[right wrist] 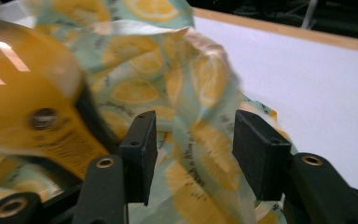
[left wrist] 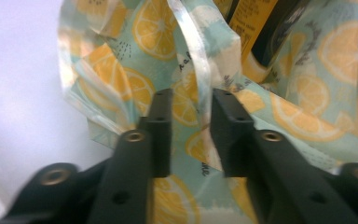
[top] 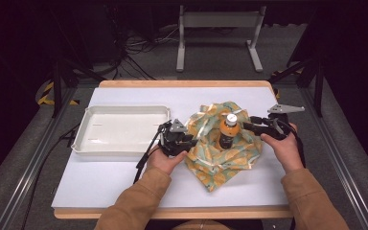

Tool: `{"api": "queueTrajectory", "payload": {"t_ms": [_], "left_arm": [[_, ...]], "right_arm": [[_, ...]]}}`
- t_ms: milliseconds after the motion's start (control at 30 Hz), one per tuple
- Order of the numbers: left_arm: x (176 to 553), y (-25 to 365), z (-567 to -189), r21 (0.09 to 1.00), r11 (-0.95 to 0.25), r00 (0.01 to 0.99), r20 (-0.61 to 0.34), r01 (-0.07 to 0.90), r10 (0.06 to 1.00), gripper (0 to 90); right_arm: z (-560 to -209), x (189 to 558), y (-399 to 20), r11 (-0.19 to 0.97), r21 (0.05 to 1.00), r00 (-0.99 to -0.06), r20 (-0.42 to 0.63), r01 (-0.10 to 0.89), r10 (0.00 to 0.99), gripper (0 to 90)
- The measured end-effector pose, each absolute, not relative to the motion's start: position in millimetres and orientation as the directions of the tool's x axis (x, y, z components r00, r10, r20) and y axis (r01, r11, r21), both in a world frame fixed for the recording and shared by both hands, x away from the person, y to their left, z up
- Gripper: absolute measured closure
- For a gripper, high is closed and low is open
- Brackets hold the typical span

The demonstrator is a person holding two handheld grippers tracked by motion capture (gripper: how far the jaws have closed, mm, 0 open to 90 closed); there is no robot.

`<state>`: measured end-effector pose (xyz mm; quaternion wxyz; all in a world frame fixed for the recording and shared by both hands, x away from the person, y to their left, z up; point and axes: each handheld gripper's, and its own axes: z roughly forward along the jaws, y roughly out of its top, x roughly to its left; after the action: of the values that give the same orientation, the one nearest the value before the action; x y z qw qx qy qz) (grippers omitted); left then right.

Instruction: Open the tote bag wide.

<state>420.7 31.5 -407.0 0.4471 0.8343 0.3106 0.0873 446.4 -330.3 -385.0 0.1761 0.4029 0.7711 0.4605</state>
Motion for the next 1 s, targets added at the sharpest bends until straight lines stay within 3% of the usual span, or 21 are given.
{"api": "queueTrajectory", "payload": {"t_ms": [133, 367, 633, 1000], "left_arm": [[415.3, 40.2, -398.6, 0.828, -0.365, 0.792, -0.146, 0.426, 0.593, 54.1], [389.1, 42.3, -379.5, 0.878, -0.343, 0.836, -0.110, 0.335, 0.537, 58.7], [376.6, 24.3, -387.7, 0.868, -0.381, 0.899, -0.147, 0.317, 0.413, 65.3], [387.2, 11.9, -422.1, 0.796, -0.472, 0.883, -0.157, 0.378, 0.443, 66.8]], "right_arm": [[-371.7, 425.8, -329.5, 0.252, 0.881, -0.639, 0.070, 0.400, 0.766, 47.4], [-360.8, 389.8, -322.3, 0.291, 0.899, -0.700, 0.024, 0.328, 0.714, 52.5], [-378.0, 373.5, -309.0, 0.327, 0.880, -0.731, 0.034, 0.346, 0.681, 53.2], [-417.0, 376.0, -304.1, 0.395, 0.824, -0.723, 0.025, 0.407, 0.691, 47.3]]}}
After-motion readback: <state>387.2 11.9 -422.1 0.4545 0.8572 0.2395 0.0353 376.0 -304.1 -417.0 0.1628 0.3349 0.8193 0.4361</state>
